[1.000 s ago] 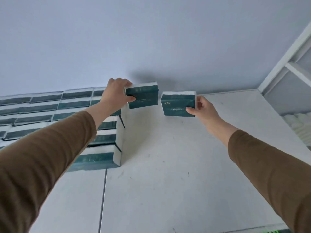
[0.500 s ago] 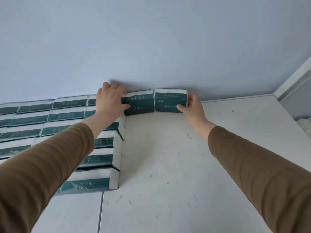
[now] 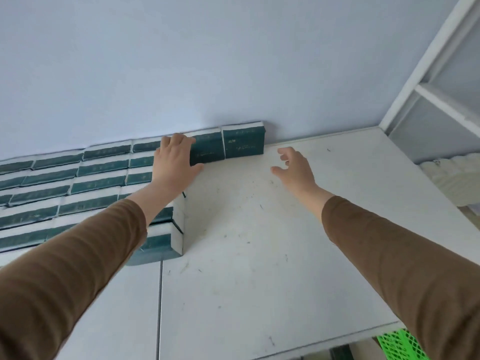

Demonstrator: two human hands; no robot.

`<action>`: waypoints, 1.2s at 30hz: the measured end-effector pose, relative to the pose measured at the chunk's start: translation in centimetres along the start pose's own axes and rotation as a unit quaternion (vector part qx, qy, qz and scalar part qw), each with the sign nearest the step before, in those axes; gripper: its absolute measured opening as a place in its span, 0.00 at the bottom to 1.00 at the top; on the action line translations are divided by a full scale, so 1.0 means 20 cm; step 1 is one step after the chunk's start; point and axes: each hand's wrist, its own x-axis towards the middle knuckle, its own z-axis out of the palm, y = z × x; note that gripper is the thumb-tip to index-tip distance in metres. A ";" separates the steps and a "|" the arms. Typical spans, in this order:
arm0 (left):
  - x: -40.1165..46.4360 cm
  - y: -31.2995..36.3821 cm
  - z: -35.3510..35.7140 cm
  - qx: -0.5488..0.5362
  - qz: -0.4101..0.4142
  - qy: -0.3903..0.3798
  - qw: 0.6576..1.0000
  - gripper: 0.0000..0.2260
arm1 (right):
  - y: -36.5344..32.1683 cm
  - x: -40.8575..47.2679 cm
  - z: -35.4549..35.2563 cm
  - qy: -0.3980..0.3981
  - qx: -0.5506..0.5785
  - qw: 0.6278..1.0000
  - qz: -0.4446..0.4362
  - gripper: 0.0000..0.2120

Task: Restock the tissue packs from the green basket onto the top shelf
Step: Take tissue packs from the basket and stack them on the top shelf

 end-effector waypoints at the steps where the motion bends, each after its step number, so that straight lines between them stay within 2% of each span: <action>1: -0.09 0.05 -0.02 -0.008 0.012 -0.003 1.000 0.28 | 0.01 -0.11 -0.05 0.007 -0.020 1.000 -0.016 0.23; 5: -0.53 0.28 -0.08 -0.020 0.078 -0.004 0.997 0.27 | 0.06 -0.64 -0.24 0.042 -0.097 0.992 -0.072 0.22; 10: -1.10 0.62 -0.12 -0.051 0.165 -0.023 0.985 0.24 | 0.19 -1.34 -0.48 0.064 -0.194 0.975 -0.090 0.21; 15: -1.48 1.02 -0.08 -0.075 0.246 -0.048 0.965 0.23 | 0.44 -1.87 -0.75 0.076 -0.233 0.968 -0.057 0.20; 20: -1.72 1.42 0.06 -0.108 0.306 -0.067 0.943 0.23 | 0.80 -2.21 -0.96 0.083 -0.234 0.969 0.015 0.18; 28: -1.96 2.18 0.62 -0.115 0.378 -0.196 0.898 0.23 | 1.68 -2.47 -1.27 0.059 -0.165 0.964 0.201 0.17; 32: -1.98 2.54 1.02 -0.094 0.365 -0.277 0.884 0.24 | 2.19 -2.42 -1.36 0.014 -0.129 0.951 0.280 0.20; 36: -1.94 2.88 1.46 -0.059 0.357 -0.338 0.869 0.24 | 2.66 -2.28 -1.37 -0.057 -0.146 0.939 0.307 0.24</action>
